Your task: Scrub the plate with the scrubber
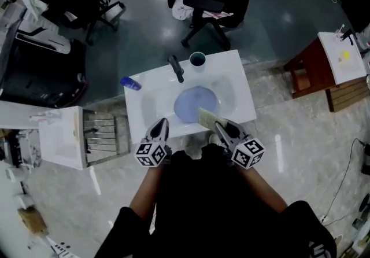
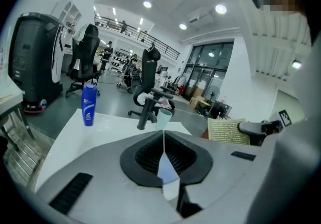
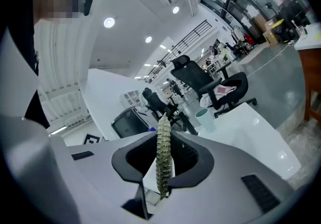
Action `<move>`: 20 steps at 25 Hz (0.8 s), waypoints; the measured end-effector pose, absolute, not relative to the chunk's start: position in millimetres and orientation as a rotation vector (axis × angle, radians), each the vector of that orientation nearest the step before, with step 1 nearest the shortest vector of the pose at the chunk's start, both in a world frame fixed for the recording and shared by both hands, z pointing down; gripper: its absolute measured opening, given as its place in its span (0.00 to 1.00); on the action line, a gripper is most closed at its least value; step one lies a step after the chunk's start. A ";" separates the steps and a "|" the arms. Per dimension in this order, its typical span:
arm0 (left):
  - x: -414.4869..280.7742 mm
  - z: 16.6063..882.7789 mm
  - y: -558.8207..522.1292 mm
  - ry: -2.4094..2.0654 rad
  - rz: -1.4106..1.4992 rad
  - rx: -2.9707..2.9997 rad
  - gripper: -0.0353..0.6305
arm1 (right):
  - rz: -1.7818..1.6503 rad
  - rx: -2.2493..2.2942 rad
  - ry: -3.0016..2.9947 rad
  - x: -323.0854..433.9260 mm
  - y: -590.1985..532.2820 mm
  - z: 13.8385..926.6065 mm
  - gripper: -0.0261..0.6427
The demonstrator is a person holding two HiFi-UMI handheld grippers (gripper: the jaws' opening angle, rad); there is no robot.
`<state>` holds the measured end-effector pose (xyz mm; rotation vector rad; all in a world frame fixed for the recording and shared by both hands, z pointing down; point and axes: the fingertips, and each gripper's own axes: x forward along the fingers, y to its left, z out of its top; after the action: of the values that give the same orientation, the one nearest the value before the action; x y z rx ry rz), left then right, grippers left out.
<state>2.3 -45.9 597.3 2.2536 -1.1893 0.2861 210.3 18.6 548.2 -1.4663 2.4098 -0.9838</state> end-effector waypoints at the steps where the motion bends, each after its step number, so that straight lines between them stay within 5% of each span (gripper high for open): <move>1: 1.3 602.2 -47.1 -1.201 0.299 2.240 0.06 | -0.987 -1.452 2.426 209.7 17.6 549.7 0.13; 12: -13.8 681.6 -90.1 -1.238 0.410 2.064 0.07 | -1.035 -1.431 2.459 204.1 -5.8 559.1 0.13; 20: 9.6 758.0 -105.5 -1.084 0.573 1.941 0.23 | -1.072 -1.425 2.505 203.3 -19.5 568.7 0.13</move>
<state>9.6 -105.5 758.0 1.9408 -1.0838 0.5726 203.3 -19.5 568.7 -1.4246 2.5049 -1.0725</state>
